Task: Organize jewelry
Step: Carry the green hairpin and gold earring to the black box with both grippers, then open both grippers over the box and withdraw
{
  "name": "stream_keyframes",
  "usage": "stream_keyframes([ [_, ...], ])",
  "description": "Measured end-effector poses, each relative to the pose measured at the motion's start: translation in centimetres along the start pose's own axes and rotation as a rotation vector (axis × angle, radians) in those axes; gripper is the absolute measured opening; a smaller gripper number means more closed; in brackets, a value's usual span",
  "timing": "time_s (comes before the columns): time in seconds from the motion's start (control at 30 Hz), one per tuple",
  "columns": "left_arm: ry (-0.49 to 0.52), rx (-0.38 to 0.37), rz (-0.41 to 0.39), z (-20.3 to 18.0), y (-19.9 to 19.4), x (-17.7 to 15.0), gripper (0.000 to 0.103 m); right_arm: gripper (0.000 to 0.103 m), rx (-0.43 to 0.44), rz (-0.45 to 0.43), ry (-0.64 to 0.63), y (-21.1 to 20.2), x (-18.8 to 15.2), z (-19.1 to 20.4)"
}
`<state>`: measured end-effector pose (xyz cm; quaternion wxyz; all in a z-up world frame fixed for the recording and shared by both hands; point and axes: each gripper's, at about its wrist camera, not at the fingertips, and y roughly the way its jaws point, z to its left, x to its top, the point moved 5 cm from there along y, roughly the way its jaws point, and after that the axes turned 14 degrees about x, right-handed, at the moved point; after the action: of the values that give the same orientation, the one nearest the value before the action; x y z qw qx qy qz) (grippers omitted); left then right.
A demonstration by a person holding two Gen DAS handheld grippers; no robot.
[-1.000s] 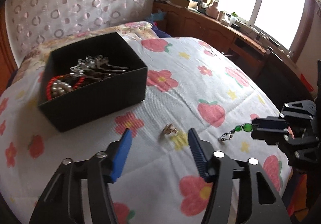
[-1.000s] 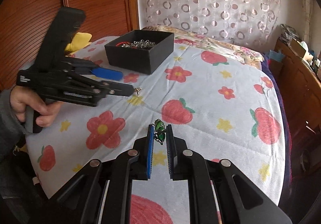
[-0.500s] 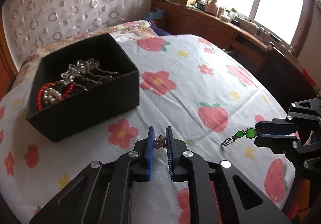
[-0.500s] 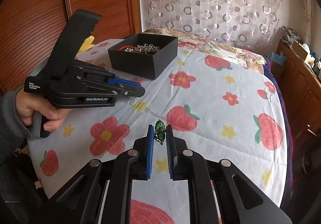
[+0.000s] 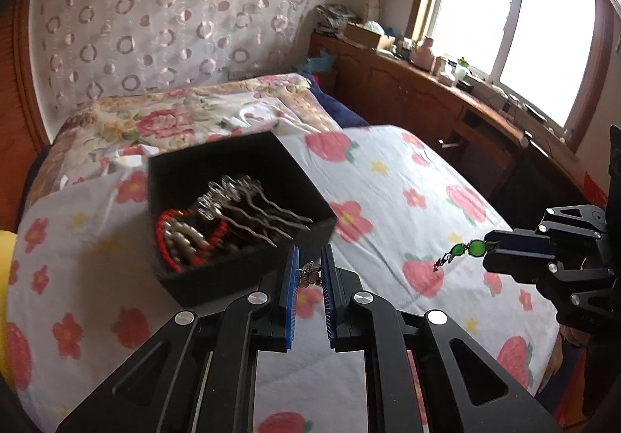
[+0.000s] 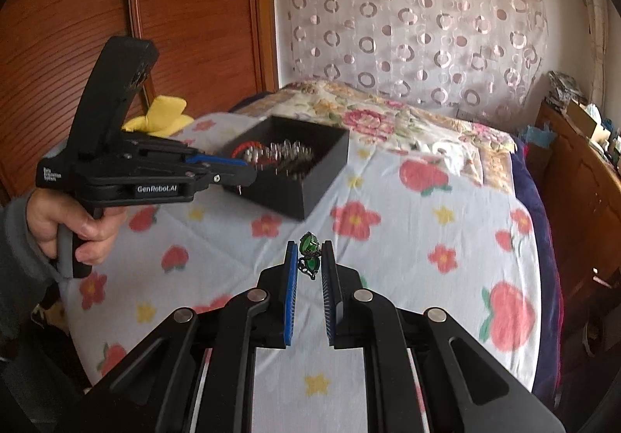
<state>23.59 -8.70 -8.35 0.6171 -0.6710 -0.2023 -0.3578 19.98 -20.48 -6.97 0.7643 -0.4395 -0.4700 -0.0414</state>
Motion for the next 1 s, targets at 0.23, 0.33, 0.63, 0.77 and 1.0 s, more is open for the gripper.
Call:
stream_keyframes([
  [0.23,-0.034,0.029,-0.030,2.3,-0.4,2.3,0.011,0.011,0.000,-0.028,-0.030,1.2,4.0,0.3],
  [0.33,-0.043,0.054,-0.031,3.3,0.1,3.1,0.011,0.011,0.002,-0.031,-0.039,2.0,5.5,0.3],
  [0.63,-0.092,0.091,-0.021,6.3,1.7,4.2,0.016,0.010,-0.008,-0.022,-0.071,4.7,9.8,0.3],
  [0.77,-0.120,0.095,-0.040,7.4,1.1,3.9,0.040,0.010,0.002,-0.016,-0.053,6.2,10.8,0.0],
  [1.0,-0.147,0.162,-0.077,9.2,-0.6,2.9,0.074,0.012,-0.008,-0.004,-0.028,9.0,11.8,-0.8],
])
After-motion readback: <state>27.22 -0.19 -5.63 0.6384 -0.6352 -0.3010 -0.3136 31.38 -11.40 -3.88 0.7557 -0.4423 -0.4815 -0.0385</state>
